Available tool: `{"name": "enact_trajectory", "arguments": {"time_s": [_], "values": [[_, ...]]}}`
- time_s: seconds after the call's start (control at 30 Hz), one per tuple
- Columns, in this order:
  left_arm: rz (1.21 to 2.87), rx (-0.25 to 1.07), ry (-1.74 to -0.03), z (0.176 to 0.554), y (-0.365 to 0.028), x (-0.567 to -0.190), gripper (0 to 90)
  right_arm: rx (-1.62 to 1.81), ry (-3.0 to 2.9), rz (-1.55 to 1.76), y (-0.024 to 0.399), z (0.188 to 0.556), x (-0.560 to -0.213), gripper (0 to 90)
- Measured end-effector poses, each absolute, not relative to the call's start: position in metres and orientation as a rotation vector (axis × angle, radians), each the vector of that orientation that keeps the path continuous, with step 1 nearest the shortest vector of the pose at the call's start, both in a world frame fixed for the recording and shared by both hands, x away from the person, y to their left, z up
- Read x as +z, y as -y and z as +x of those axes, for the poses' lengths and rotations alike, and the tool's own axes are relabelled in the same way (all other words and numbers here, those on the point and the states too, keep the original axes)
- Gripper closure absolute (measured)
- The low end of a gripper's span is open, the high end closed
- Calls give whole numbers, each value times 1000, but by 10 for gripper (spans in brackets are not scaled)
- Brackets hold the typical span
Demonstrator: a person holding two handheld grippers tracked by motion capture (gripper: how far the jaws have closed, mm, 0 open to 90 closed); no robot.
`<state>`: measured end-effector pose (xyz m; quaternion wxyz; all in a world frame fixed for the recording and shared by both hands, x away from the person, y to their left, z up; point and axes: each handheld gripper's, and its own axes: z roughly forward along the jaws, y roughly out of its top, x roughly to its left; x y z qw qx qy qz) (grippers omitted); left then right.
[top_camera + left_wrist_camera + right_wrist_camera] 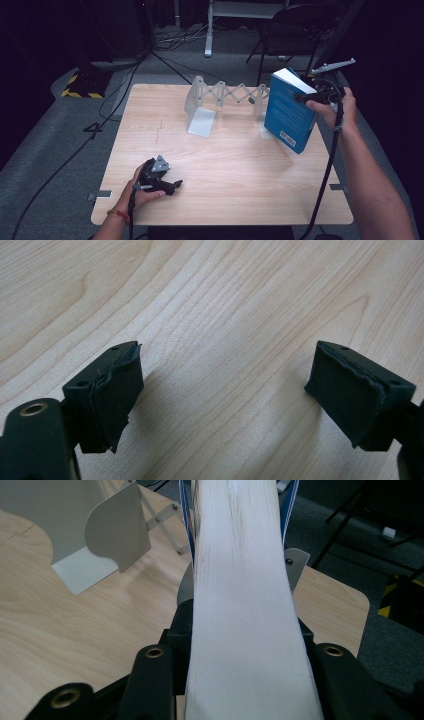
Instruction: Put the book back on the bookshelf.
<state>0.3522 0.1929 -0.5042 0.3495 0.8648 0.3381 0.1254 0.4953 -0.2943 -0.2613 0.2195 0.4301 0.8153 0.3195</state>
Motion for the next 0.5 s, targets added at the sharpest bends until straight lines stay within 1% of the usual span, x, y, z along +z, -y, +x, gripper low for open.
{"name": "enact_trajectory", "arguments": {"time_s": [0.3, 0.5], "values": [[2241, 323, -872, 353, -193, -504, 147, 881, -2159, 1292, 286, 523, -266, 613], [2242, 326, -868, 353, -193, -504, 147, 894, -2109, 1339, 281, 534, -274, 613]]}}
